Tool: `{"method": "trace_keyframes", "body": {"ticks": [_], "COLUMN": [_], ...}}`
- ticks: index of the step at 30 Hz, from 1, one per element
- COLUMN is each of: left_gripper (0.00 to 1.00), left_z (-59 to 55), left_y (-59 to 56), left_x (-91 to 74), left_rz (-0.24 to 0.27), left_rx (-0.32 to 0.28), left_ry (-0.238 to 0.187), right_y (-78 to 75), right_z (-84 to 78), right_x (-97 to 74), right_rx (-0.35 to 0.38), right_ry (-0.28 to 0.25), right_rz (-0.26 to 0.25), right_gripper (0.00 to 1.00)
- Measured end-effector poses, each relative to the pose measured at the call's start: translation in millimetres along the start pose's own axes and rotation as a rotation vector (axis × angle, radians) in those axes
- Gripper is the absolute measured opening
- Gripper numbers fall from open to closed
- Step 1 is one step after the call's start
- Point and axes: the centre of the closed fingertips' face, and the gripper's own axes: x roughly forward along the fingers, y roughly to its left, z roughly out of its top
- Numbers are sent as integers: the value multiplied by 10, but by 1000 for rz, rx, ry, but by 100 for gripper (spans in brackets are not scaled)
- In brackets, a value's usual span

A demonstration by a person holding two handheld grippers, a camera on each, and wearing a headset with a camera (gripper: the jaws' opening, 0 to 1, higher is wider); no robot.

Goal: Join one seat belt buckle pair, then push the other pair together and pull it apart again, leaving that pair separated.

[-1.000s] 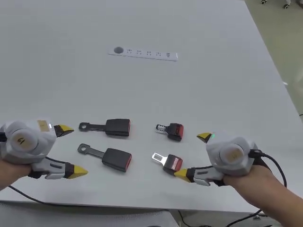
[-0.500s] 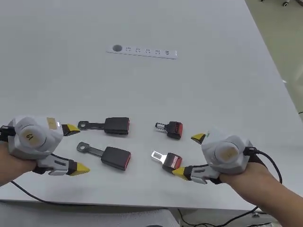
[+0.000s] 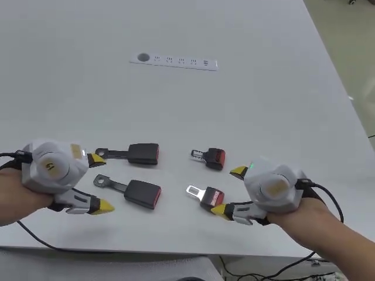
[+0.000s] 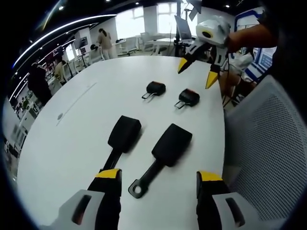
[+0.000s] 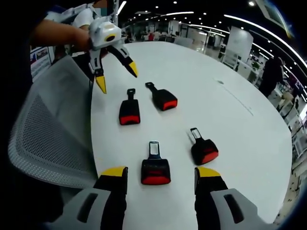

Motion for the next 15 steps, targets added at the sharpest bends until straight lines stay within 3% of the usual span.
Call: {"method": "trace_keyframes", "body": {"ticks": [9, 15], "left_gripper": [59, 57], "left_z": [30, 8], "left_y": [47, 11], "left_x": [121, 247], "left_rz": [-27, -66], "left_rx": [61, 93], "left_ry": [23, 57], "right_y": [23, 52], "right_z": [21, -11], "right_x": [81, 150], "right_rx": [-28, -86], "right_ry": [18, 38], "right_rz": [29, 44], "right_gripper": [46, 42]}}
